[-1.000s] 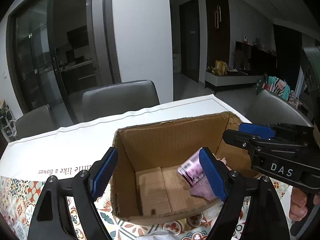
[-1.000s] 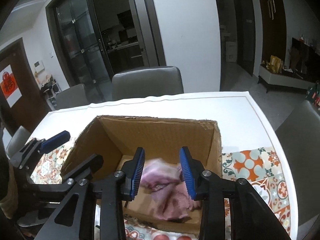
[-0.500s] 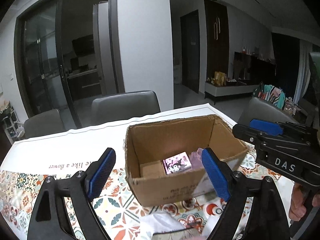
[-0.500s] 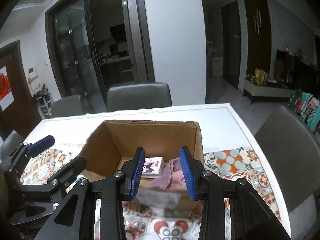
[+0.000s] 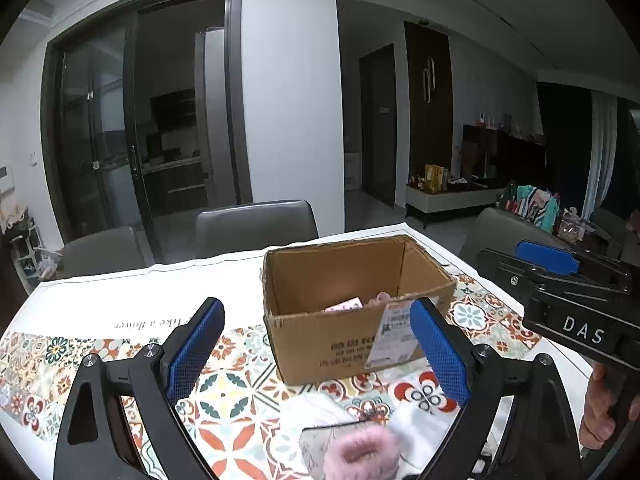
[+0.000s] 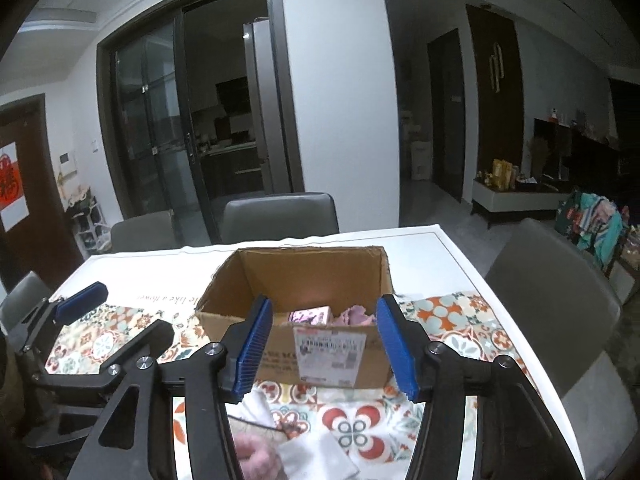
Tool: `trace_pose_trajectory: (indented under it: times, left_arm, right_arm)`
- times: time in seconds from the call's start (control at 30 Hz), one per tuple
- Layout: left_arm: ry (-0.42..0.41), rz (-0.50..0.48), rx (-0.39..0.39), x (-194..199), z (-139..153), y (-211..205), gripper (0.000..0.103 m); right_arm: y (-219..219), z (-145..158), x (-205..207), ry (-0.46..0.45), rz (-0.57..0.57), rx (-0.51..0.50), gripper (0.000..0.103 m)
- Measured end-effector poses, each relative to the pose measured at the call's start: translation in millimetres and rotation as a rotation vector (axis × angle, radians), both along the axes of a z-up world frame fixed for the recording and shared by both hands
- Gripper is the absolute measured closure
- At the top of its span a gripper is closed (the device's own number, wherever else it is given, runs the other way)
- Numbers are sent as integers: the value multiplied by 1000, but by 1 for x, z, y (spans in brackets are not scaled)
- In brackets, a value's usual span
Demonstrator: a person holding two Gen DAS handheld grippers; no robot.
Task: Organize soft objects
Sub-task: 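Move both tools back toward the slippers on the table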
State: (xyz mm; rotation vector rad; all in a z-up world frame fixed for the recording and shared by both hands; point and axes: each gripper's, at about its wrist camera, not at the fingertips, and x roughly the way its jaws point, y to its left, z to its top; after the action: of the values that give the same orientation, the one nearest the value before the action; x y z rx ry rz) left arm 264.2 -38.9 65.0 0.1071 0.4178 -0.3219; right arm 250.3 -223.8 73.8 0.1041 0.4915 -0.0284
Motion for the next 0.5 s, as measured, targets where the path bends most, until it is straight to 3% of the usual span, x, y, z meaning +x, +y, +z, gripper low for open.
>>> trace_pose_trajectory:
  times: [0.5]
  left_arm:
    - [-33,10,39,-73,-25,11,7]
  right_arm:
    - [8,-32,-75,26,-57,37,45]
